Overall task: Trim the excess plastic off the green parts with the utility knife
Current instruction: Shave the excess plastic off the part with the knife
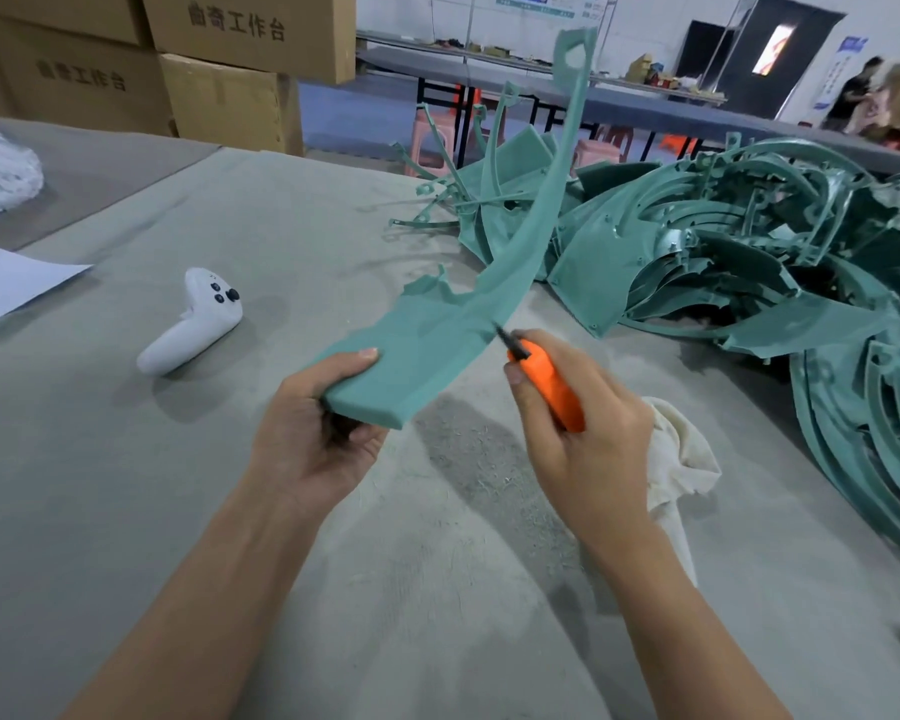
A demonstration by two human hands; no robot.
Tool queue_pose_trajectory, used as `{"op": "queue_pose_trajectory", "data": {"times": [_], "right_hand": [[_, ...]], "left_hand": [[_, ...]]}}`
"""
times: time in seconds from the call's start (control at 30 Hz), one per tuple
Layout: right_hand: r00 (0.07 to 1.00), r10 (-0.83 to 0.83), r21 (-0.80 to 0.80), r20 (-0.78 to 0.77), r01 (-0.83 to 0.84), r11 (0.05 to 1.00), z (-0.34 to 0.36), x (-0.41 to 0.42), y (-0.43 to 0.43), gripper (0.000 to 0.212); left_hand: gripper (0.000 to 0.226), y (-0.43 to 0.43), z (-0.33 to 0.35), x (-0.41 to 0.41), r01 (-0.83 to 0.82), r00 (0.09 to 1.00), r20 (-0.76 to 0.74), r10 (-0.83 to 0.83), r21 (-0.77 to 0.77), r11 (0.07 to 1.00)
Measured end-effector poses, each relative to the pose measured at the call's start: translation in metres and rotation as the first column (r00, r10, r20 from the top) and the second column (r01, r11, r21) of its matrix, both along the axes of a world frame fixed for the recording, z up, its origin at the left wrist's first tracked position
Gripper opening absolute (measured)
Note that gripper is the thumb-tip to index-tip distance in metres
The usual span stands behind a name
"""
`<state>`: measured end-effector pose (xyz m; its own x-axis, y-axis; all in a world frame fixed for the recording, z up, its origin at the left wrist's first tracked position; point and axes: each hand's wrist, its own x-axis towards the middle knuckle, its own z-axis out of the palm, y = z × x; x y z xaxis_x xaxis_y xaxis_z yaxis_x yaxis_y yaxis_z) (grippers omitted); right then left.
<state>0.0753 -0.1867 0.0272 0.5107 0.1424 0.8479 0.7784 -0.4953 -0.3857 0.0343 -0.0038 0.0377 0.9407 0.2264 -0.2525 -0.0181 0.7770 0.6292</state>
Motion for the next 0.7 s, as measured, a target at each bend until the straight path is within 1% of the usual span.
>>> {"op": "queue_pose_trajectory", "data": {"times": [0.07,0.13,0.27,0.37,0.5,0.7], "right_hand": [[0.997,-0.063,0.067,-0.052,0.066,0.996,0.005,0.004,-0.005,0.026],[0.988,-0.112,0.097,-0.102,0.122,0.988,0.01,0.01,-0.012,0.023],[0.979,-0.155,0.085,-0.134,0.167,0.982,0.014,0.017,-0.022,0.019],[0.974,-0.167,0.065,-0.152,0.178,0.982,0.014,0.019,-0.022,0.019],[0.975,-0.177,0.061,-0.134,0.186,0.981,0.013,0.02,-0.022,0.018],[0.986,-0.146,0.03,-0.083,0.149,0.988,0.004,0.016,-0.017,0.024]], "left_hand": [[0.021,0.0,0.0,0.0,0.004,1.0,-0.018,-0.003,0.027,1.0],[0.02,0.0,0.0,0.001,0.01,1.0,-0.02,-0.009,0.053,0.999],[0.02,0.0,0.001,0.001,0.02,1.0,-0.015,-0.019,0.091,0.996],[0.015,0.0,0.0,0.0,0.03,0.999,-0.018,-0.029,0.091,0.995],[0.013,0.0,0.0,0.0,0.037,0.999,-0.022,-0.036,0.067,0.997],[0.024,-0.001,0.0,0.0,0.044,0.999,0.008,-0.044,0.022,0.999]]}}
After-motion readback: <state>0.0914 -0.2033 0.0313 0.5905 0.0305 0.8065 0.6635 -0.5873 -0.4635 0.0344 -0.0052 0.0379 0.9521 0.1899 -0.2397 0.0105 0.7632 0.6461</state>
